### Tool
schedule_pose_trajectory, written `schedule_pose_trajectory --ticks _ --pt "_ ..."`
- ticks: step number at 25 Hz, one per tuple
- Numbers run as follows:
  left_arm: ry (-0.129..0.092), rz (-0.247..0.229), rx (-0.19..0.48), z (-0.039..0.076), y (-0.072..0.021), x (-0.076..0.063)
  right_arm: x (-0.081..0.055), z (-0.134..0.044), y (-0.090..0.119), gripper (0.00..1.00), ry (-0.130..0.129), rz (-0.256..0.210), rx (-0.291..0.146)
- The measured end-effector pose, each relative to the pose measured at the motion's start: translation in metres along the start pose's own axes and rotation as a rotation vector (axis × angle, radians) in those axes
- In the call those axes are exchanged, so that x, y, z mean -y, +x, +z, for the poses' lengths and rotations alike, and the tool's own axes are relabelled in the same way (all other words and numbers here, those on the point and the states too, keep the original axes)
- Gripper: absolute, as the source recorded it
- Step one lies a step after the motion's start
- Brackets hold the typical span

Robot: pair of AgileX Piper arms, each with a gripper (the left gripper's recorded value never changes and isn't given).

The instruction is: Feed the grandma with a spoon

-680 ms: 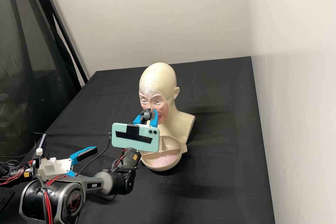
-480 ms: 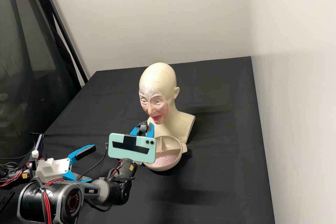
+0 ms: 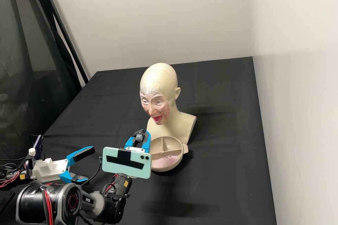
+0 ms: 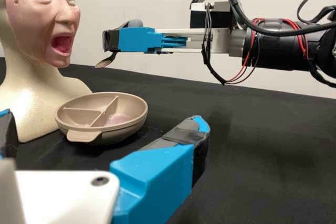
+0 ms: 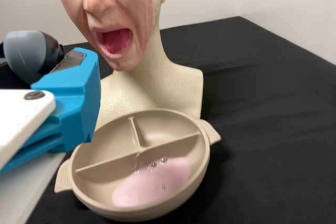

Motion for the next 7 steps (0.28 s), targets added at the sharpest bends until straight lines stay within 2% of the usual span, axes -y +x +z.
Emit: schedule_pose_trajectory --ticks 7 --pt "0.000 -0.001 0.000 -0.0001 -0.0003 0.0003 0.0000 0.0010 -0.0032 0.00 0.000 -0.001 0.004"
